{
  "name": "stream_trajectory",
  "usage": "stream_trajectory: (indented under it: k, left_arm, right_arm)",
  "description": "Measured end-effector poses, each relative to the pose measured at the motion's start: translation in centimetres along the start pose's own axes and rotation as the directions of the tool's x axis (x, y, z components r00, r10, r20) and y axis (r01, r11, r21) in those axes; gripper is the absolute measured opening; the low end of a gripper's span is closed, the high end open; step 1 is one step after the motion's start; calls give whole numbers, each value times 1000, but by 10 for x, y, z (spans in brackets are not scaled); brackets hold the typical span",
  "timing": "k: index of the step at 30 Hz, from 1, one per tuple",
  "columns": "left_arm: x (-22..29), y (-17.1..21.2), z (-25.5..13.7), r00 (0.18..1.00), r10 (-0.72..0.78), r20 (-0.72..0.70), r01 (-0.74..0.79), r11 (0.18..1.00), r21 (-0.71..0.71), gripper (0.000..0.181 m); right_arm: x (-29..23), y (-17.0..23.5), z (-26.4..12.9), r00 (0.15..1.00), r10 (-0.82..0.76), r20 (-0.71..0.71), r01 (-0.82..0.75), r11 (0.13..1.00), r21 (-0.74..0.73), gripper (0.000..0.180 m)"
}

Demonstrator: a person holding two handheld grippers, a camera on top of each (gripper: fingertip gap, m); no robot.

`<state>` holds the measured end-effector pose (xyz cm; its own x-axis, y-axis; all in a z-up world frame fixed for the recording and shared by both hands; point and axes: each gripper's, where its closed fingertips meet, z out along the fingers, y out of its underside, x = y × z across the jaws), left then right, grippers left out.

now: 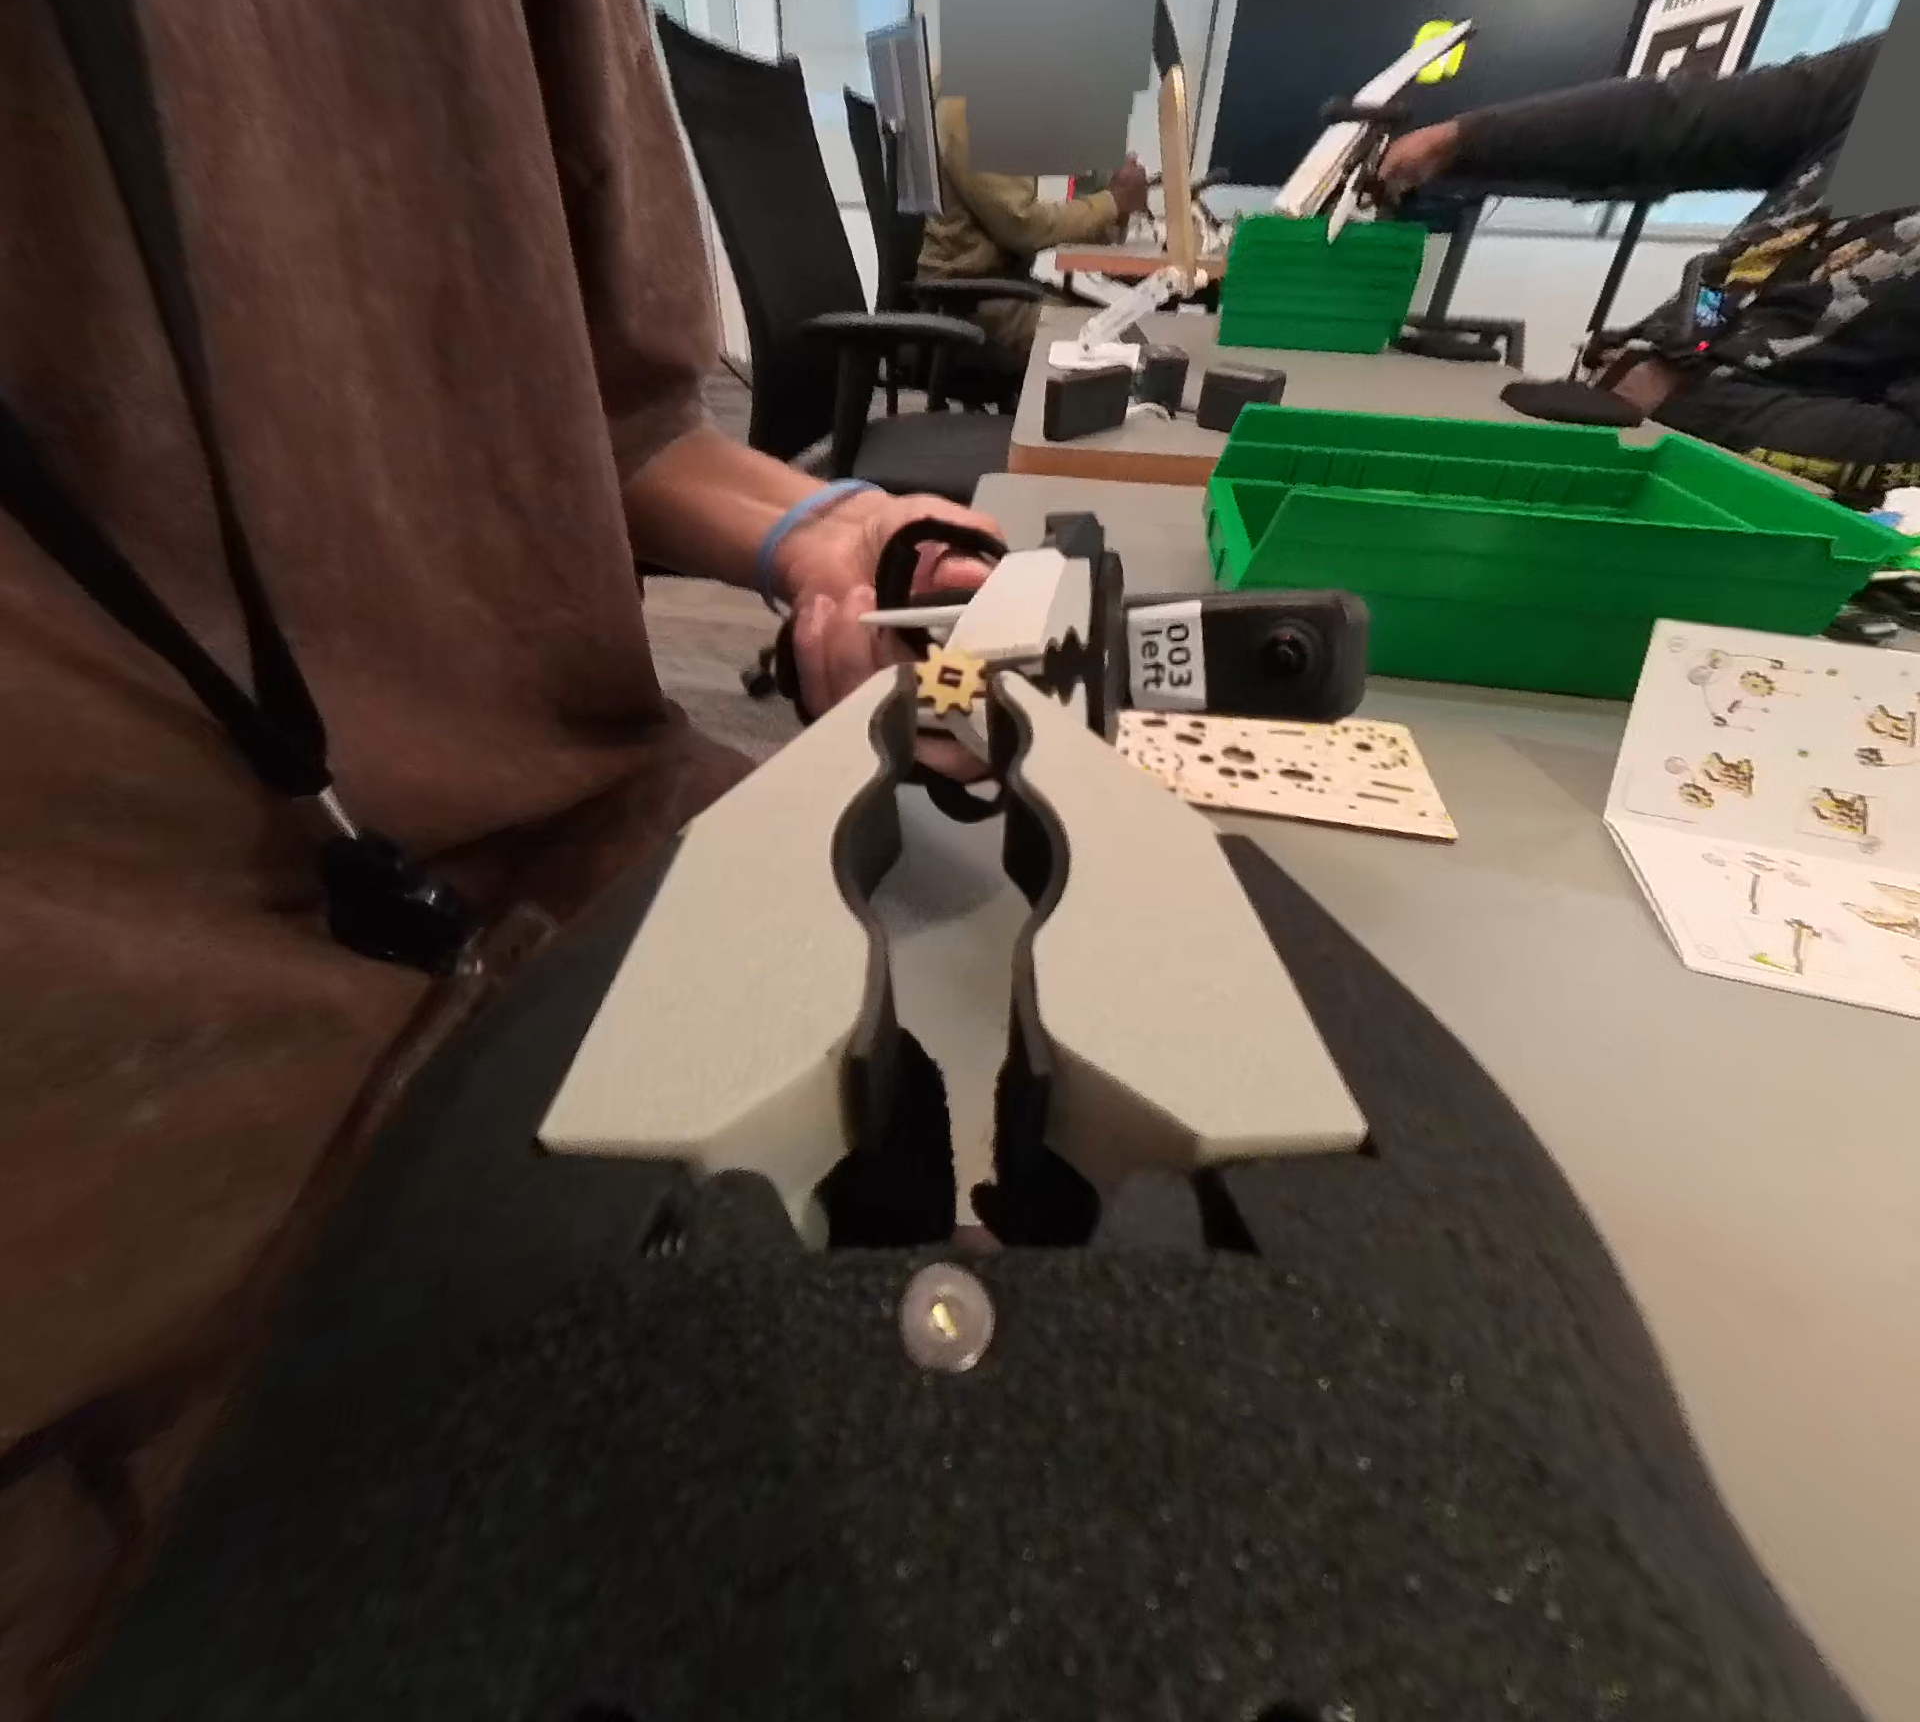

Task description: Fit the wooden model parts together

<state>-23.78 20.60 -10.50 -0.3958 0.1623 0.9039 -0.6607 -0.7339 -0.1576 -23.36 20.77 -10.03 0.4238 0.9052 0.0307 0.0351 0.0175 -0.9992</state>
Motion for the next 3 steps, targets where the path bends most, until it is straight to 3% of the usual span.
stream_trajectory:
  k: [3]
  left_arm:
    - [6, 0, 5, 999, 0, -47, 0, 1000, 0, 1]
  right_arm:
    - [-1, -7, -2, 999, 36, 11, -36, 997, 74, 12]
